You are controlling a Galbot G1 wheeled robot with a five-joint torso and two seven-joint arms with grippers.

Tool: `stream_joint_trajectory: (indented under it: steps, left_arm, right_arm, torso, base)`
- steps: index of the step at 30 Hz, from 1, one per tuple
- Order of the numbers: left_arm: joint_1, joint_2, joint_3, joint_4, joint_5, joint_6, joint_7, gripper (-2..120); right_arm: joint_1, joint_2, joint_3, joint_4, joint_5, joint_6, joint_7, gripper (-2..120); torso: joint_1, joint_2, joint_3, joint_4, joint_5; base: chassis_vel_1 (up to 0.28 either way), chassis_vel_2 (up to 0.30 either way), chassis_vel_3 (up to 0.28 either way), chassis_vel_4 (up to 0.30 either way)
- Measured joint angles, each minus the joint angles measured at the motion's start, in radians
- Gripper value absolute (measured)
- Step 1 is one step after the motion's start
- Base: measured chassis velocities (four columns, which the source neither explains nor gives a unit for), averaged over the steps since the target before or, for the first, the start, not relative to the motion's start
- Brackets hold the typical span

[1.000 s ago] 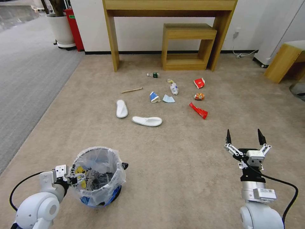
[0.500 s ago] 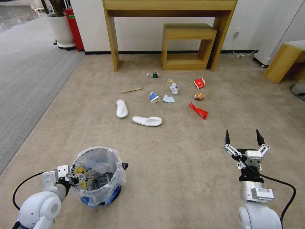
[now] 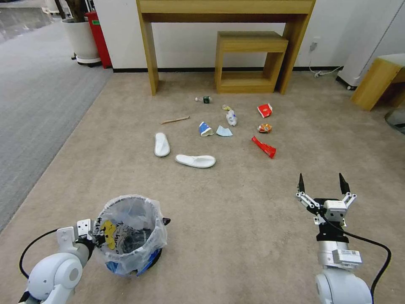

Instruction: Pick up the trash bin and place the garbage on the floor into it.

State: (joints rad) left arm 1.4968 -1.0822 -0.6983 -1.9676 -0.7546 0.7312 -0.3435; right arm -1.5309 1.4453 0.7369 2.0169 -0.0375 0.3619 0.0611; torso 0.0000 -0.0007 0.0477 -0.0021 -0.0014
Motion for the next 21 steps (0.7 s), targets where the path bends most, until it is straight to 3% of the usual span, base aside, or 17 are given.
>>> stream_joint_trajectory:
  steps: [12,21]
  left_arm:
    - [0.004,0.0,-0.015,-0.025,-0.022,0.006,-0.019,3]
    - [-0.005,-0.032,-0.082,-0.106,-0.146,0.007,-0.073,1]
  right_arm:
    - [0.006,-0.004,0.0,-0.008,0.0,0.002,0.0,100]
    - [0.011,-0.01,0.001,-0.012,0.008,0.003,0.002,100]
  torso:
    - [0.0,0.0,0.0,-0.0002,-0.0013]
    - [0.0,0.0,0.0,0.0,-0.0005]
  base:
    - [0.0,0.0,0.0,0.0]
    - [0.0,0.0,0.0,0.0]
